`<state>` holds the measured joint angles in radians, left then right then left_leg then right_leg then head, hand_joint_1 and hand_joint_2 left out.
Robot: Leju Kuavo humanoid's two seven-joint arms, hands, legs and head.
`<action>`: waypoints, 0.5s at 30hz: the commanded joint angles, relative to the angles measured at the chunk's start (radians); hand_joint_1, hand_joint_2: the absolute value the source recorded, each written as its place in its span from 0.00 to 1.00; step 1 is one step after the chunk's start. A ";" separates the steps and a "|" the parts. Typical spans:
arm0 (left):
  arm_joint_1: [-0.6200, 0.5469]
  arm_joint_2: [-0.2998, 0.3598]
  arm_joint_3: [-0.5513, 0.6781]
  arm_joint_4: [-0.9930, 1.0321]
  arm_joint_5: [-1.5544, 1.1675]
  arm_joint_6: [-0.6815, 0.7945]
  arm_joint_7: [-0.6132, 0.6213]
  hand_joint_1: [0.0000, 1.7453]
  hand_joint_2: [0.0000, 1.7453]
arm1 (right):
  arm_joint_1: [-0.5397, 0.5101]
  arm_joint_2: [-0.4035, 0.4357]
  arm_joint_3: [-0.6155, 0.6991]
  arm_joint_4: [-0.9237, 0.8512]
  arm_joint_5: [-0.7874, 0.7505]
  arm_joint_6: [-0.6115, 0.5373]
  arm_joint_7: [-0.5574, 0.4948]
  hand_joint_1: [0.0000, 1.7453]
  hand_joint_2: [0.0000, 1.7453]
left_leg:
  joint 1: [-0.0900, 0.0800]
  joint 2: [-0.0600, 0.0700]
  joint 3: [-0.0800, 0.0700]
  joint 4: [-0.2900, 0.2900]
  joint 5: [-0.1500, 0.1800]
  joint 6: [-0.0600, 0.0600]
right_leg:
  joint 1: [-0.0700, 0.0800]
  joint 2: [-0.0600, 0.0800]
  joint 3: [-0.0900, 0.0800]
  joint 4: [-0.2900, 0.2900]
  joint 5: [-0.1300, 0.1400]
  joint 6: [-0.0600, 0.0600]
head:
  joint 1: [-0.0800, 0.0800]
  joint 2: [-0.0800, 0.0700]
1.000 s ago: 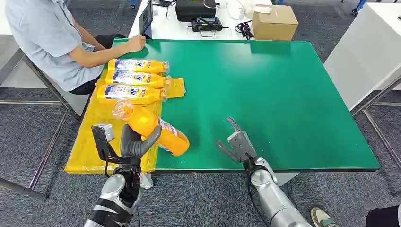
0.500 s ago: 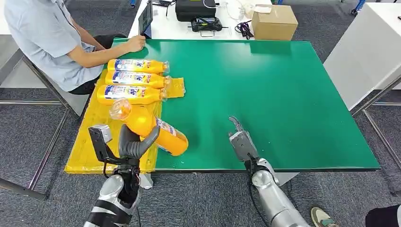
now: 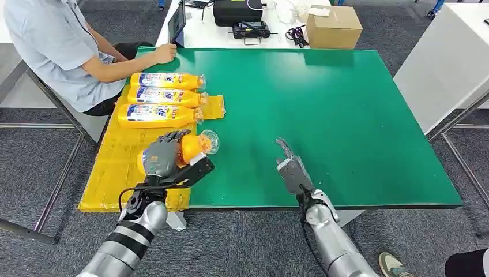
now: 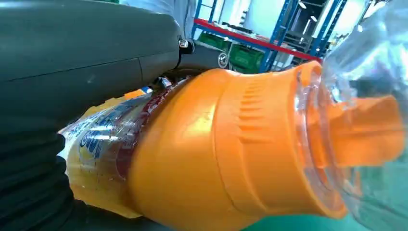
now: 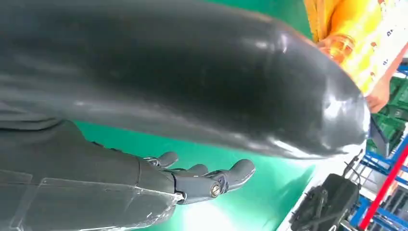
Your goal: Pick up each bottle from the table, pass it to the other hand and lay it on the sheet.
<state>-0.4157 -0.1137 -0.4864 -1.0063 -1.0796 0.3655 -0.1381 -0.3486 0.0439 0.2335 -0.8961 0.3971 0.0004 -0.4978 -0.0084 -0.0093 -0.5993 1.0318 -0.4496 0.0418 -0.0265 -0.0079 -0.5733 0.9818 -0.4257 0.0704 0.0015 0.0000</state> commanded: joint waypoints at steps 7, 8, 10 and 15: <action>-0.184 0.029 -0.031 0.328 -0.065 -0.176 0.075 1.00 1.00 | -0.030 0.021 -0.052 0.014 0.015 0.022 0.000 0.00 0.00 | 0.004 0.002 0.004 0.000 0.000 -0.005 | 0.004 0.001 0.004 -0.001 0.000 -0.007 | 0.000 0.000; -0.184 0.029 -0.031 0.328 -0.065 -0.176 0.075 1.00 1.00 | -0.030 0.021 -0.052 0.014 0.015 0.022 0.000 0.00 0.00 | 0.003 0.001 0.003 0.000 0.000 -0.004 | 0.003 0.001 0.003 0.000 0.000 -0.005 | 0.000 0.000; -0.192 0.028 -0.036 0.353 -0.069 -0.186 0.073 1.00 1.00 | -0.035 0.021 -0.050 0.020 0.018 0.024 0.000 0.00 0.00 | 0.003 0.003 0.003 0.000 0.000 -0.003 | 0.003 0.002 0.003 -0.001 0.000 -0.005 | 0.000 0.000; -0.233 0.009 -0.059 0.502 -0.089 -0.246 0.078 1.00 1.00 | -0.062 0.034 -0.043 0.056 0.022 0.029 -0.001 0.00 0.00 | 0.001 0.001 0.002 0.000 0.000 -0.002 | 0.002 0.001 0.002 0.000 0.000 -0.003 | 0.000 0.000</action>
<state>-0.5282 -0.0961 -0.4868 -0.7976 -1.1444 0.1869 -0.0645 -0.3459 0.0568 0.2037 -0.9121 0.4139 0.0206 -0.4986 -0.0084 -0.0095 -0.5995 1.0318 -0.4488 0.0422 -0.0264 -0.0079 -0.5733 0.9820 -0.4256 0.0704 0.0015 0.0000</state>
